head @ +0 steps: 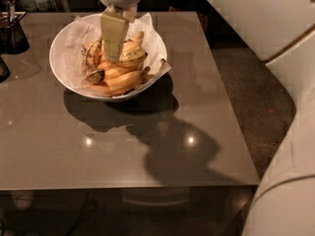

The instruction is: Pick banana from white bowl

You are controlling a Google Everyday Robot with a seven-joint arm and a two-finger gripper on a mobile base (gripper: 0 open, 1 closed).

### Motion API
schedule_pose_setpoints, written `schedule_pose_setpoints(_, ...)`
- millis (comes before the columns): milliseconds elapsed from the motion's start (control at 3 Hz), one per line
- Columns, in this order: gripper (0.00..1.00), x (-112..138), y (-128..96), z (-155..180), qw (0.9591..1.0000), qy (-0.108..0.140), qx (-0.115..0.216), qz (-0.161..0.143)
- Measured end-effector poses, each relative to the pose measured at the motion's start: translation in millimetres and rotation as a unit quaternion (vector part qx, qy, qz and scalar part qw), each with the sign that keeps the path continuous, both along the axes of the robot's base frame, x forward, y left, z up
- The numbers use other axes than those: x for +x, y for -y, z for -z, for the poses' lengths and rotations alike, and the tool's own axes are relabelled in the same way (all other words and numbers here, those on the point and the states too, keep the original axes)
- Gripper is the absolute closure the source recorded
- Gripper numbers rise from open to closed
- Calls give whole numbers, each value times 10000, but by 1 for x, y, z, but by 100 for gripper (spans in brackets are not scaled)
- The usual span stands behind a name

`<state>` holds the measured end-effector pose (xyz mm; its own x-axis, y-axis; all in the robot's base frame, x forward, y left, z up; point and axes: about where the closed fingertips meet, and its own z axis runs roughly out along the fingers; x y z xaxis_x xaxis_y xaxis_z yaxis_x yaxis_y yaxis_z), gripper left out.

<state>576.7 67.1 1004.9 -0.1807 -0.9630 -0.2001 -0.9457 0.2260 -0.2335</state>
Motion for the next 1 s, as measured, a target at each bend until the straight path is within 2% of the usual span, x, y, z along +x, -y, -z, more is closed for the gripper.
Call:
schedule_pose_setpoints(333,35,6,3,6,9996,-8,-95,248)
schedule_pose_setpoints(667,34,11,6,12,9988,-31,-166,457)
schedule_pose_setpoints(1000,34,13,4,19,9983,-73,-238,529)
